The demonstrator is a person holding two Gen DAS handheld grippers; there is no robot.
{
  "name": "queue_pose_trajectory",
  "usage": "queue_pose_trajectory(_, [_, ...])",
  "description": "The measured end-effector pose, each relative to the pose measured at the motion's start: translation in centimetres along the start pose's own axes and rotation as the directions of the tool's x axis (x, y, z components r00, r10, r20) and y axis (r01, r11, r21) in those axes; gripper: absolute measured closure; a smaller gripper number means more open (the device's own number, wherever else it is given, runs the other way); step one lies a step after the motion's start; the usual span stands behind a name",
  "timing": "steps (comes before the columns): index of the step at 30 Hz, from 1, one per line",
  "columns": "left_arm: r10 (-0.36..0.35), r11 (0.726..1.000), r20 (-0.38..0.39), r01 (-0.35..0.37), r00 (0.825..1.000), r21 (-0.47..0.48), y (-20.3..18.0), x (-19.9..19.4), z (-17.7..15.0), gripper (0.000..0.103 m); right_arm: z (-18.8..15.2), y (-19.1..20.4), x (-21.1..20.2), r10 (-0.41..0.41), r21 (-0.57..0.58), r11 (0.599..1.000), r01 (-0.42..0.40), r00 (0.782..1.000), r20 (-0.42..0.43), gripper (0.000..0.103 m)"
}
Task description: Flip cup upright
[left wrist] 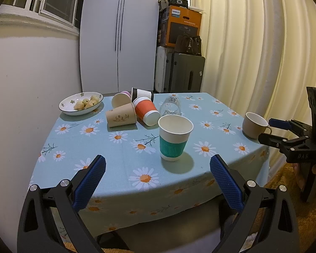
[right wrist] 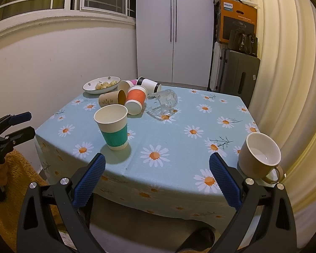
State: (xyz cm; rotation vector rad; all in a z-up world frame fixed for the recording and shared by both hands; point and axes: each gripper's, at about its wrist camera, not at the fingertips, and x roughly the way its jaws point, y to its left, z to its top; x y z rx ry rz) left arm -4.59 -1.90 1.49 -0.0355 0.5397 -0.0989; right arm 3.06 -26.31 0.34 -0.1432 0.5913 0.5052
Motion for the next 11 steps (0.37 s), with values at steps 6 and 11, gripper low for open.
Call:
queue_pose_trajectory(6, [-0.004, 1.0, -0.01, 0.004, 1.0, 0.003, -0.15, 0.28, -0.06, 0.006, -0.01, -0.02, -0.01, 0.0, 0.001, 1.0, 0.0, 1.0, 0.0, 0.005])
queue_pose_trajectory(11, [-0.003, 1.0, -0.006, 0.003, 1.0, -0.002, -0.16, 0.14, -0.09, 0.006, -0.03, -0.05, -0.02, -0.001, 0.0, 1.0, 0.001, 1.0, 0.0, 0.005])
